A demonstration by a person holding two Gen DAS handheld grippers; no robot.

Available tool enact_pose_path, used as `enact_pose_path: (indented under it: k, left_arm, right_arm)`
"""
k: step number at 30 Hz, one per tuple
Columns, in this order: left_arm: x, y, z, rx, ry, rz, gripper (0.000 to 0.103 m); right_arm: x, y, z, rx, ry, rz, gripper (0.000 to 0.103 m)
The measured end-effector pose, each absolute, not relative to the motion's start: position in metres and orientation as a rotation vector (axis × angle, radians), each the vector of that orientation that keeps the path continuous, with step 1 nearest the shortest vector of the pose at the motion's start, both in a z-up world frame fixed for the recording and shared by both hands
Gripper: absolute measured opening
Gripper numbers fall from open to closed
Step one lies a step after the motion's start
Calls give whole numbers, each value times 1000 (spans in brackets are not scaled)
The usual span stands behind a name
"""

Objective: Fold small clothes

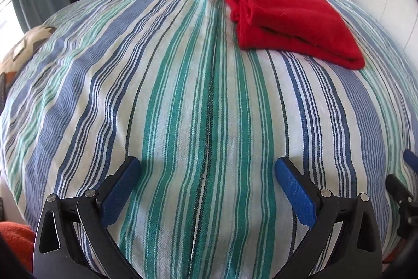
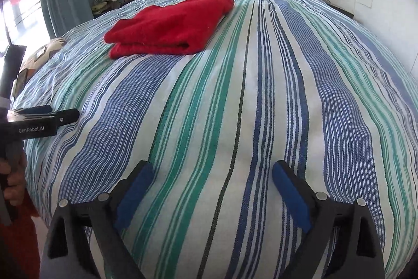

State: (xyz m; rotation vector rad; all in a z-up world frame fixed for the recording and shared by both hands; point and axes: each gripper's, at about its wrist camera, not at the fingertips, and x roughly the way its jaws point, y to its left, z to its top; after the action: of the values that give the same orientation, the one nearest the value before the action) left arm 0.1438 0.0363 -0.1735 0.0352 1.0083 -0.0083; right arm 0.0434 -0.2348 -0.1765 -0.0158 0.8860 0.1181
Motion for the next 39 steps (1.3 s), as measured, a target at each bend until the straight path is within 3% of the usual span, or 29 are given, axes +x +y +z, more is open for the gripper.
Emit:
enact_pose_path:
  k: [22,28,34,39]
  left_arm:
    - [142,32,-176,48,1011,-5,103]
    - [151,44,-149,-120,1028,-87,102]
    - [224,57,-96,-407,949,-282,102]
    - [309,48,-106,-405,1031,-287,102]
  right_arm:
    - [38,-233,-180,-47,857,110,94]
    - [42,-233,-176,-29,898,110,97]
    - [57,-247,-159,110,945,191,100]
    - [122,-283,-110,311,795,229,100]
